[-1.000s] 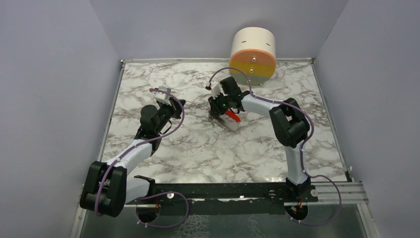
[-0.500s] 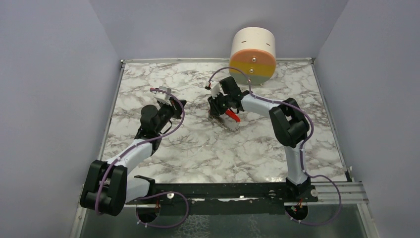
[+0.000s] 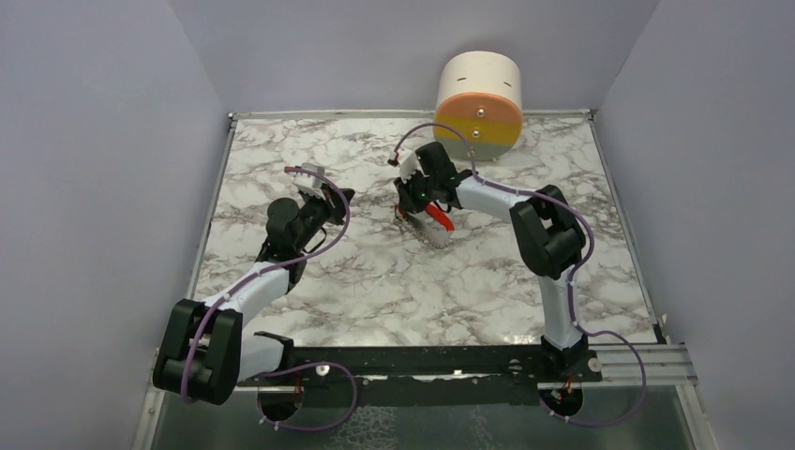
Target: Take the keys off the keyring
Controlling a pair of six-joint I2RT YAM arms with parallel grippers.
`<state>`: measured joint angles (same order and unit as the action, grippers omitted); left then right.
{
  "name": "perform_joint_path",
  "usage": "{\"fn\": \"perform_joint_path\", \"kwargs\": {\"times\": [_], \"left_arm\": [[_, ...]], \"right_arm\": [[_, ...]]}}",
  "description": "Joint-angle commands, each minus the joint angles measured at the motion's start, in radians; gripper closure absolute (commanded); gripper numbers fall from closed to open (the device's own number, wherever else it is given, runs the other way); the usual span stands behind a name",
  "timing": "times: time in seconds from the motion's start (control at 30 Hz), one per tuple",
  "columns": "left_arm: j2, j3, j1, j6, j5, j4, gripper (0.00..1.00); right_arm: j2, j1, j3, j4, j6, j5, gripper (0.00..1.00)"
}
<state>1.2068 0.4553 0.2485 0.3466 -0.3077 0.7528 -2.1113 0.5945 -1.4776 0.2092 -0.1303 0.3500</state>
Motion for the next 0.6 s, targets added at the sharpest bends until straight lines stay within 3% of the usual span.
{"fn": "perform_joint_path", "kwargs": {"times": [0.0, 0.23, 0.57], "left_arm": [[0.008, -0.002, -0.003, 0.01, -0.036, 0.046, 1.0], [0.008, 0.0, -0.003, 0.01, -0.04, 0.048, 1.0], [0.014, 0.002, -0.003, 0.014, -0.047, 0.053, 1.0]], "right_arm": [[0.01, -0.001, -0.062, -0.034, -0.028, -0.023, 0.87], [0.032, -0.001, -0.078, -0.028, -0.053, -0.028, 0.77], [-0.024, -0.001, -0.11, 0.029, -0.078, -0.038, 0.86]]}}
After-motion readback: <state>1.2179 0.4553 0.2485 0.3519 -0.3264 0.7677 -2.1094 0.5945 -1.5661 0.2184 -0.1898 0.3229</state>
